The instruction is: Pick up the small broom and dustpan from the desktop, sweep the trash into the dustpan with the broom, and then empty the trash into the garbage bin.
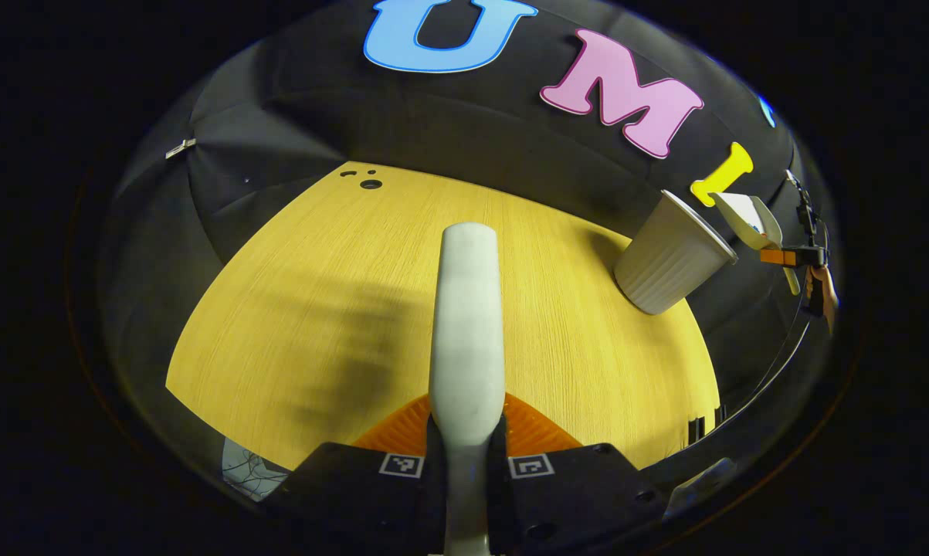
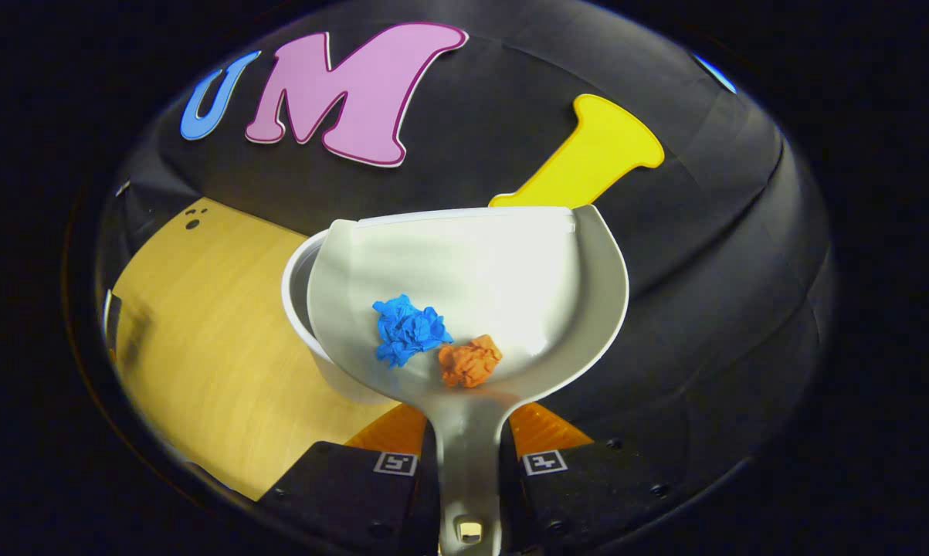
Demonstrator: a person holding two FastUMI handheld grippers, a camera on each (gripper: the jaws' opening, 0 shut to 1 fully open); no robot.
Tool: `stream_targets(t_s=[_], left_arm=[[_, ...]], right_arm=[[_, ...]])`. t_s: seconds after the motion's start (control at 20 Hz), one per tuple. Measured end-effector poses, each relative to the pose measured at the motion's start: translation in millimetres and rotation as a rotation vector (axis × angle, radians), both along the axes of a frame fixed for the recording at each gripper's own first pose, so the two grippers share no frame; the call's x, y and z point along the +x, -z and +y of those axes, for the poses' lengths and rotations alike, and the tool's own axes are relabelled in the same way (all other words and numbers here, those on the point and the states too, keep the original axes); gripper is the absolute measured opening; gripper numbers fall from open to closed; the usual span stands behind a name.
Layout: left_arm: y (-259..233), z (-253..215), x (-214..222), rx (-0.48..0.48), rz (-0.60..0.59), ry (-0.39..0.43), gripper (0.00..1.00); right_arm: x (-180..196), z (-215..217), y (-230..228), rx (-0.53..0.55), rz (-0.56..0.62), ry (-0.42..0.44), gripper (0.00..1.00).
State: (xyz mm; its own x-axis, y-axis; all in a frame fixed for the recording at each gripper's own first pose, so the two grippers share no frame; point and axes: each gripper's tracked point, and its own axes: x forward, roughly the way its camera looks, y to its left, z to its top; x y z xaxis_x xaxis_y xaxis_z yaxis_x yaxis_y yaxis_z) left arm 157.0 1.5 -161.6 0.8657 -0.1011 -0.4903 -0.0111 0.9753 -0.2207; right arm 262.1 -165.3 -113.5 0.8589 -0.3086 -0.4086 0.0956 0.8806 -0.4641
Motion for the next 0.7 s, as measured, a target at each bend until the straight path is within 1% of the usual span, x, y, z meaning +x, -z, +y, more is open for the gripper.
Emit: stream_targets(t_s=[0.05,0.25,0.45,0.55,0.6,0.7], left_arm=[[-0.6,0.6,-0.6,0.000,0.000,-0.004,0.24],[1.6,1.5,-3.8,-0.006,0.011,-0.016,0.26],[3.0,-1.5,-9.9,-0.013,0.015,-0.021,0.26],[4.9,-5.1,-12.2,-0.013,0.017,-0.019,0.25],[6.3,-7.2,-13.7,-0.013,0.018,-0.016,0.26],[7.9,-10.5,-15.8,-0.013,0.021,-0.013,0.26]], right_arm=[[0.9,-5.0,-1.7,-0.047,-0.002,0.004,0.35],[-0.7,-28.3,-7.8,-0.225,-0.002,0.002,0.34],[-3.7,-39.9,-14.1,-0.358,0.007,0.019,0.34],[-0.9,-50.0,-26.0,-0.479,-0.009,0.025,0.34],[1.3,-51.3,-30.2,-0.557,-0.018,0.019,0.34],[3.1,-42.9,-28.8,-0.657,-0.028,-0.008,0.34]])
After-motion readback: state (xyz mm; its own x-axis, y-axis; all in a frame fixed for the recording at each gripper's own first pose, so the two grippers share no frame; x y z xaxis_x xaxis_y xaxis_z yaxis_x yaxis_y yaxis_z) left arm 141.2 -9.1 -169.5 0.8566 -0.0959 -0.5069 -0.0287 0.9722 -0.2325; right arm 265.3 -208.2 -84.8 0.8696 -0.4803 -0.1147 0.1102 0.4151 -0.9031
